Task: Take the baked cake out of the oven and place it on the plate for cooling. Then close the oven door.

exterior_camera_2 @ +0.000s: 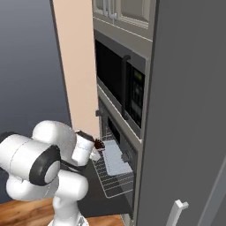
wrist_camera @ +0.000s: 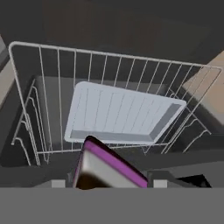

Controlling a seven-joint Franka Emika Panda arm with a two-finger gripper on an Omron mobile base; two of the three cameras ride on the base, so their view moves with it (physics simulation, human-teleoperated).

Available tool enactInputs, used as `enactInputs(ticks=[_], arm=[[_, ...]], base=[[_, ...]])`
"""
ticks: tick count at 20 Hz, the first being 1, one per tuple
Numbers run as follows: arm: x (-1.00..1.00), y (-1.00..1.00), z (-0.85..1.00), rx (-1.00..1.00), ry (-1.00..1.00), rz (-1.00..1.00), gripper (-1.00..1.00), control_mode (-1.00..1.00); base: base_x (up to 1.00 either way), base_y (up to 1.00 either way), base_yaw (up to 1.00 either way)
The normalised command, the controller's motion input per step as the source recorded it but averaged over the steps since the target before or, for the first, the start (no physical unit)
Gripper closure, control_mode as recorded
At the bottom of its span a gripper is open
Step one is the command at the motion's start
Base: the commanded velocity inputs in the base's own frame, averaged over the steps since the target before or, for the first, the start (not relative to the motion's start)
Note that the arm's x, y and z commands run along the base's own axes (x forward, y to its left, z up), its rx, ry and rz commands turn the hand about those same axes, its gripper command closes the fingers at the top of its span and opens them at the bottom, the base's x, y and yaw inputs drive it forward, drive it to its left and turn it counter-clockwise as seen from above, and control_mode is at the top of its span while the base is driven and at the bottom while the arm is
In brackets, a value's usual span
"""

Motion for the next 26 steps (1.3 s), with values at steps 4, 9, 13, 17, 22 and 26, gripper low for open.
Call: enactInputs(ticks=[4, 9, 13, 17, 22, 26], arm=[[-0.22, 0.28, 1.00, 0.06, 0.04, 0.08, 1.00, -1.00], [-0.37, 0.46, 0.90, 0.01, 0.12, 0.08, 1.00, -1.00], [-0.79, 0.66, 0.53, 0.00, 0.13, 0.09, 1.00, -1.00], [-0.75, 0.52, 0.64, 0.00, 0.09, 0.09, 1.00, -1.00], [-0.59, 0.03, 0.52, 0.00, 0.01, 0.08, 1.00, -1.00], [-0.65, 0.00, 0.26, 0.00, 0.00, 0.09, 1.00, -1.00]], base=[[0.00, 0.00, 0.00], [0.00, 0.00, 0.00], [0.00, 0.00, 0.00], [0.00, 0.00, 0.00], [0.00, 0.00, 0.00], [0.00, 0.00, 0.00]])
